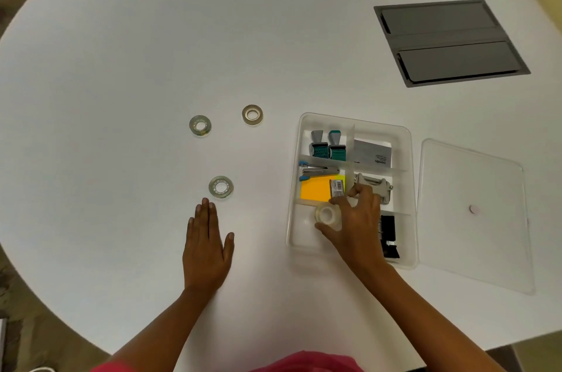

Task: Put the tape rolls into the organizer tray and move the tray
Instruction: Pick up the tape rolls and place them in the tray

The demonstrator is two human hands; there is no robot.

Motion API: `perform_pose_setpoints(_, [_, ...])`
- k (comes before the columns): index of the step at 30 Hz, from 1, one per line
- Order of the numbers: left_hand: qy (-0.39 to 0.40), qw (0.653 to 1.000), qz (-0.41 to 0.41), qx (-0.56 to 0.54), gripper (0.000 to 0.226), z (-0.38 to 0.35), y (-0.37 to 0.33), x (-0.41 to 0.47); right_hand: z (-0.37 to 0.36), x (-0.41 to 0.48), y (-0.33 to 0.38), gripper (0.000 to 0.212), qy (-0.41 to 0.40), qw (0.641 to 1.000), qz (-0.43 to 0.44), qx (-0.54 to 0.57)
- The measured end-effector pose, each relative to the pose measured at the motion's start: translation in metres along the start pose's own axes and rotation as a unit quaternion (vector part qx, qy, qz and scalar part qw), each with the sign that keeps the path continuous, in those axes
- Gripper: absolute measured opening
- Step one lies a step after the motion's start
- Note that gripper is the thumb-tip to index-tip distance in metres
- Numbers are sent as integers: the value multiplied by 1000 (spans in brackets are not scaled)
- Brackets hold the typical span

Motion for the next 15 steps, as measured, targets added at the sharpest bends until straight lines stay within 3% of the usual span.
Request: perform_pose_setpoints(15, [-1, 1000, -1, -7, 71, -2, 2, 1, -15, -6, -8, 52, 61, 990, -31, -124])
Point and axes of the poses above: each hand's wrist, its own x-axis towards the middle knuckle, its own z-axis out of the back of the hand, y = z × x, the point moved 4 cm from there along x, towards the middle knuckle, and after that the axes turned 14 degrees about y, right-handed, at the moved point
